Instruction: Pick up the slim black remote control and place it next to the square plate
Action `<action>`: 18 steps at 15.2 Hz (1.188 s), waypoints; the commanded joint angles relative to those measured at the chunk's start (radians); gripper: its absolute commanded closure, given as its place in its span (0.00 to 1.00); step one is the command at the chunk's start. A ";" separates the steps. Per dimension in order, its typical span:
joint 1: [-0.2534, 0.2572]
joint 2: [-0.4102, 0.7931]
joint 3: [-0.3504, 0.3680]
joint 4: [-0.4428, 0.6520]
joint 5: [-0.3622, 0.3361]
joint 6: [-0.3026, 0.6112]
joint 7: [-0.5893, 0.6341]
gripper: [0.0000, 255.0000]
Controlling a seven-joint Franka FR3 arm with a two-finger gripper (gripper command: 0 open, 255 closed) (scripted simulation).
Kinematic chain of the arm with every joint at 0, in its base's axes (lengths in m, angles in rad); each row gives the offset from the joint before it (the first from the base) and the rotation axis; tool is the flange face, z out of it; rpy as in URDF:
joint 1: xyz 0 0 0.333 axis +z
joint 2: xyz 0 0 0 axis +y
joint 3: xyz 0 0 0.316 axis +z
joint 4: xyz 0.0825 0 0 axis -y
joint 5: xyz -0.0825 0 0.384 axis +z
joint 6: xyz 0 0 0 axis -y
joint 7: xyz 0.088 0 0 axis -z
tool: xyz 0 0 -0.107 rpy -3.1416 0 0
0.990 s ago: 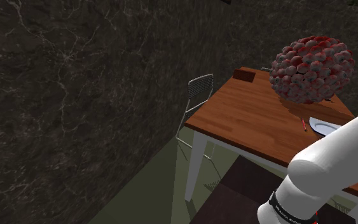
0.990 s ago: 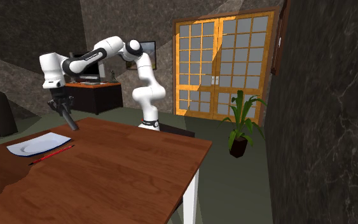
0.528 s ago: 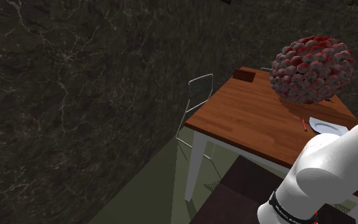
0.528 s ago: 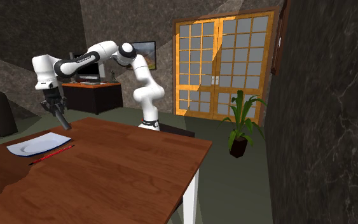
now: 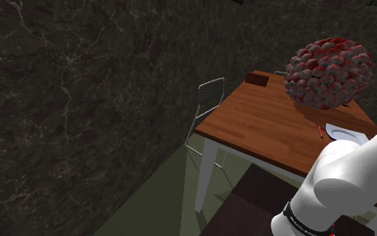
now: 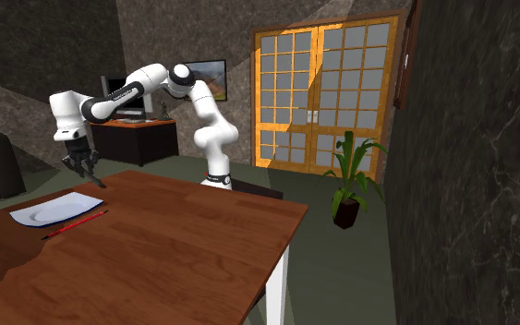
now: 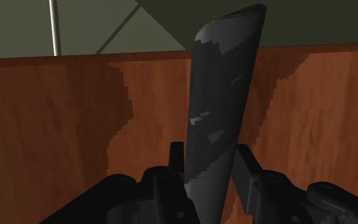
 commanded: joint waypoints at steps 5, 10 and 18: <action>0.036 -0.041 -0.051 -0.031 -0.048 0.053 0.030 1.00; 0.040 -0.048 -0.056 -0.034 -0.056 0.059 0.035 1.00; 0.040 -0.048 -0.055 -0.030 -0.056 0.056 0.034 0.00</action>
